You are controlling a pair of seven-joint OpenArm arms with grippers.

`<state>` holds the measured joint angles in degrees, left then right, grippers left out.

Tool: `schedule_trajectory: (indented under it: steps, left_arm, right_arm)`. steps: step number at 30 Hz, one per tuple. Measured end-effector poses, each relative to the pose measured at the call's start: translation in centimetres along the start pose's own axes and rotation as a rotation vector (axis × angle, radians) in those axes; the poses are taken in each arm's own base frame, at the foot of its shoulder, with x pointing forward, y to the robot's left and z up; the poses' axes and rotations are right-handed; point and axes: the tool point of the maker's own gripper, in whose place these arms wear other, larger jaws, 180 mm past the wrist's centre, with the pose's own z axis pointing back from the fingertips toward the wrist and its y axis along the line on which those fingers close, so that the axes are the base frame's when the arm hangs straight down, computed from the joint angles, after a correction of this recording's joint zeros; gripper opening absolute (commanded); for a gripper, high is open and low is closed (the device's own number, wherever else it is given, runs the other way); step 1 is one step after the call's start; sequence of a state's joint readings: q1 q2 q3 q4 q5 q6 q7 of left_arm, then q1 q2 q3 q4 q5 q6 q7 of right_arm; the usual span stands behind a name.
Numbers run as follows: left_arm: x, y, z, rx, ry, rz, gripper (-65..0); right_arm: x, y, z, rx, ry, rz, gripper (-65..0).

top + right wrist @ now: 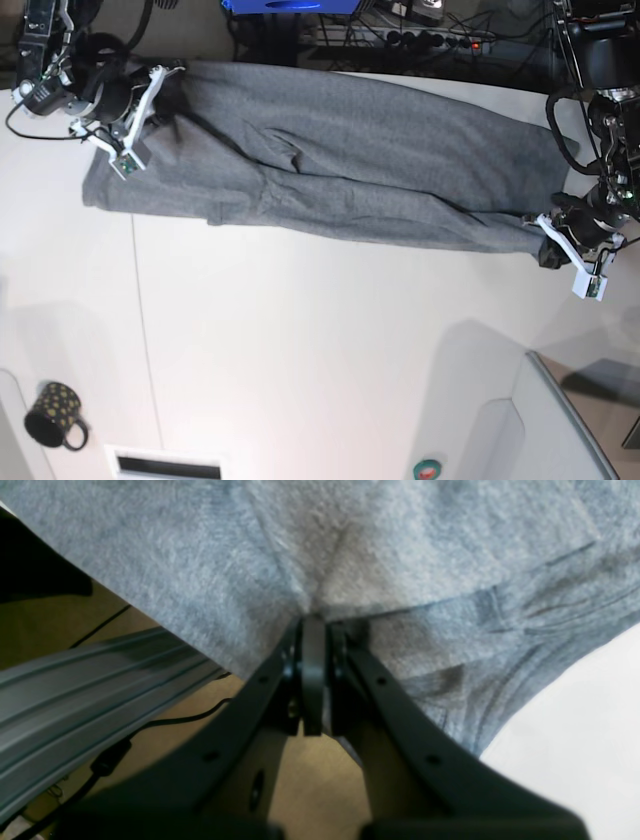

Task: Layout the t-shirt on the table in an organized manner, then fold the t-shirt properly
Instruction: 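Drag the strip with both grippers, sliding it across the table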

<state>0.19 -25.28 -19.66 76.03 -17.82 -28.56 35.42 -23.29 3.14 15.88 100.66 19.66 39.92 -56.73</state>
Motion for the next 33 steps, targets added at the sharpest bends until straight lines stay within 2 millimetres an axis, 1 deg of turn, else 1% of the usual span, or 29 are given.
schedule_trajectory:
  steps: [4, 7, 11, 13, 15, 17, 20, 22, 27, 30, 33]
  left_arm:
    - [-1.4, 0.1, -0.1, 0.004, 0.039, 0.0, -65.0]
    - [-1.9, 0.3, -0.2, 0.006, 0.052, 0.005, -65.0]
    - [-3.0, 1.1, 0.2, 0.013, 0.086, -0.014, -65.0]
    - [-3.2, 1.7, 0.5, 0.023, 0.096, -0.026, -65.0]
    - [-3.0, 2.1, 0.7, 0.03, 0.094, -0.032, -65.0]
    - [-3.1, 2.1, 0.7, 0.029, 0.095, -0.032, -65.0]
    - [-3.9, 1.4, 0.6, 0.016, 0.107, -0.023, -65.0]
    - [-4.3, 1.3, 0.6, 0.015, 0.117, -0.022, -65.0]
    - [-4.0, 1.4, 0.6, 0.018, 0.112, -0.024, -65.0]
    - [-4.7, 1.5, 0.5, 0.018, 0.126, -0.013, -65.0]
    - [-5.5, 1.6, 0.4, 0.018, 0.147, -0.002, -65.0]
  right_arm:
    - [-0.4, 0.0, -0.4, 0.009, 0.012, -0.012, -64.4]
    - [-0.6, 0.1, -0.4, 0.01, 0.015, -0.014, -64.4]
    - [-0.9, 0.2, -0.4, 0.013, 0.021, -0.017, -64.4]
    - [-0.9, 0.1, -0.3, 0.01, 0.02, -0.022, -64.4]
    - [-1.0, -0.4, -0.1, -0.003, 0.014, -0.038, -64.4]
    - [-1.1, -0.8, 0.0, -0.011, 0.014, -0.045, -64.4]
    - [-1.1, -0.9, 0.1, -0.013, 0.011, -0.05, -64.4]
    - [-1.2, -1.0, 0.1, -0.017, 0.013, -0.051, -64.4]
    - [-1.4, -0.6, 0.0, -0.01, 0.015, -0.058, -64.4]
    - [-1.7, 0.1, -0.2, 0.006, 0.017, -0.069, -64.4]
    - [-2.0, 0.1, -0.2, 0.004, 0.025, -0.069, -64.4]
